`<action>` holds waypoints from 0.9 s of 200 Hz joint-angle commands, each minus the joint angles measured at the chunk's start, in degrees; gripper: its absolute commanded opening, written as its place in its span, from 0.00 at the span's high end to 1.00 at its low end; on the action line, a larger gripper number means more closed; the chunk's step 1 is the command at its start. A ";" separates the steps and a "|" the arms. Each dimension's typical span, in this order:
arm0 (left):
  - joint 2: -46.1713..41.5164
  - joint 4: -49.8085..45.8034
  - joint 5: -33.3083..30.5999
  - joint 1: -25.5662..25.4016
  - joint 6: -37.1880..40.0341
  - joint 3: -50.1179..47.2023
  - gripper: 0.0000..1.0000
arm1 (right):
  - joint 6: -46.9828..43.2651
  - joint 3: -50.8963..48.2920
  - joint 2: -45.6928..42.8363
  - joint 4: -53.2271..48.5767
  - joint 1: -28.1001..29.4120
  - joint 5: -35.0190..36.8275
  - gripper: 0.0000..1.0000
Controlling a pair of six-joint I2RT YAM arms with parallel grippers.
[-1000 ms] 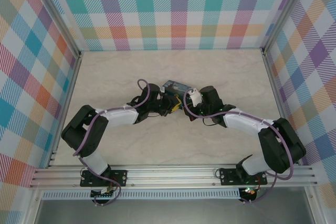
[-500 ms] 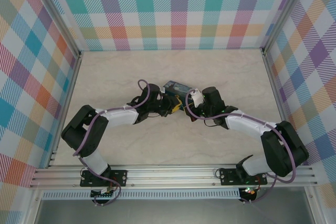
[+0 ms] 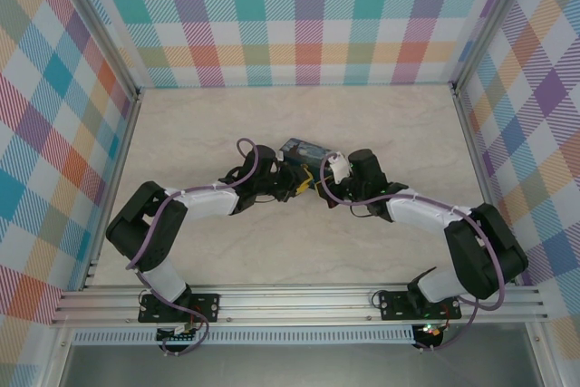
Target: Unlock the padlock with the key
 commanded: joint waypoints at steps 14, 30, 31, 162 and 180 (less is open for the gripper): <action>-0.25 1.28 3.11 -1.53 -1.91 -1.66 0.93 | 2.25 1.00 -0.41 12.76 -0.08 -2.14 0.98; -0.40 1.66 3.10 -1.53 -2.43 -1.67 0.93 | 2.69 0.81 -0.39 14.12 -0.21 -2.27 0.98; -0.47 1.64 3.09 -1.53 -2.46 -1.67 0.93 | 2.71 0.76 -0.40 14.16 -0.19 -2.29 0.98; -0.68 3.07 -0.95 -1.00 -4.37 -2.92 0.93 | 5.23 -7.50 -10.24 5.54 -4.97 -7.42 0.65; -0.75 3.01 -0.98 -0.91 -4.33 -2.65 0.93 | 5.69 -9.21 -12.56 4.43 -5.92 -9.84 0.59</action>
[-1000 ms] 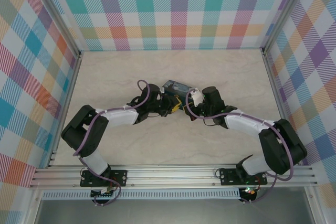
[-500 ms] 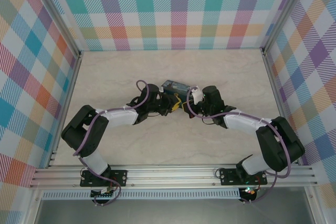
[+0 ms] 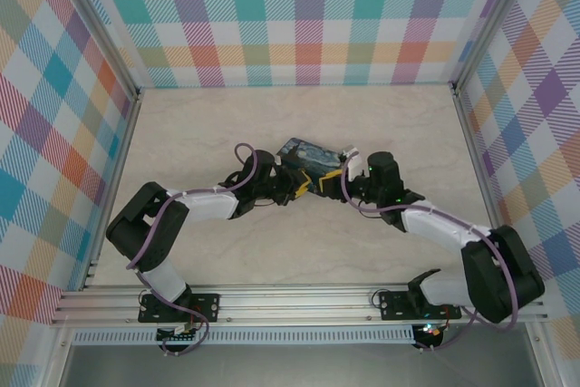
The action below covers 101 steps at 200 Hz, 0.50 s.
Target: Unlock the padlock with the key
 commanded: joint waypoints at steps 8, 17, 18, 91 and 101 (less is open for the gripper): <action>-0.73 0.29 0.62 -0.56 -0.67 0.15 0.93 | 0.43 -2.60 -2.75 -2.87 -1.23 -6.07 0.56; -0.80 0.12 0.77 -0.56 -0.67 0.38 0.93 | 1.38 -2.58 -2.22 -2.73 -1.22 -8.00 0.55; -0.77 0.12 0.78 -0.57 -0.68 0.34 0.93 | 1.50 -2.60 -2.13 -2.63 -1.23 -8.26 0.55; -1.09 -0.06 1.44 -0.58 -0.95 0.78 0.93 | 10.99 -1.16 6.95 4.53 -0.78 -10.28 0.66; -1.13 -0.06 1.59 -0.58 -0.93 0.87 0.93 | 11.04 -0.72 7.41 4.78 -0.49 -9.52 0.67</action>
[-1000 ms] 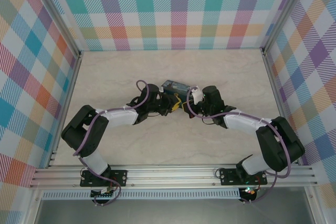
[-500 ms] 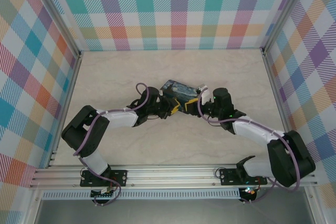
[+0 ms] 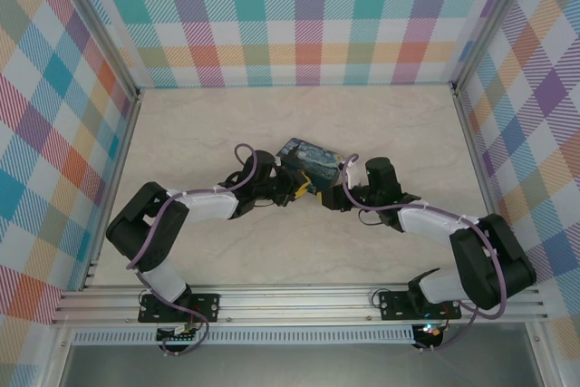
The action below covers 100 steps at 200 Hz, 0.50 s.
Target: Unlock the padlock with the key
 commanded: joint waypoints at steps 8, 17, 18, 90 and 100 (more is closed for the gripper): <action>-1.09 0.47 1.55 -0.58 -0.60 0.84 0.93 | 2.35 1.55 1.31 3.96 0.76 0.70 0.69; -1.10 0.46 1.54 -0.58 -0.71 0.89 0.93 | 2.18 1.93 1.82 3.94 0.87 1.30 0.70; -1.09 0.42 1.54 -0.58 -0.69 0.95 0.93 | 2.18 1.97 1.88 3.95 0.87 1.40 0.70; -1.27 1.65 1.56 -0.66 -1.97 0.73 0.93 | 2.79 2.63 5.35 6.96 2.58 5.11 0.70; -1.27 1.85 1.72 -0.64 -2.20 0.73 0.93 | 2.87 2.88 5.82 7.25 2.78 5.41 0.69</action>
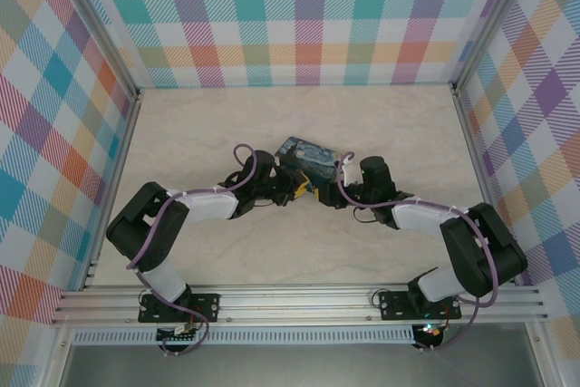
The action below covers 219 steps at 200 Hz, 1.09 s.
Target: Unlock the padlock with the key
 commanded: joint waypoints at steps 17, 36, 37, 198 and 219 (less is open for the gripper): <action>-1.35 2.18 3.09 -0.67 -1.36 0.81 0.93 | 1.08 1.95 2.26 3.71 1.27 2.12 0.69; -1.36 2.34 3.10 -0.76 -1.57 0.85 0.93 | 1.78 1.98 2.97 5.15 1.67 2.50 0.69; -1.35 2.37 3.14 -0.76 -1.58 0.92 0.93 | 1.81 1.98 3.04 5.20 1.71 2.56 0.70; -0.49 3.09 1.84 -0.85 -5.13 2.21 0.95 | 10.26 -1.72 -7.17 -3.16 5.13 12.87 0.60; -0.29 3.37 2.04 -0.87 -5.41 2.71 0.95 | 12.30 -1.55 -6.94 -3.95 6.14 14.33 0.61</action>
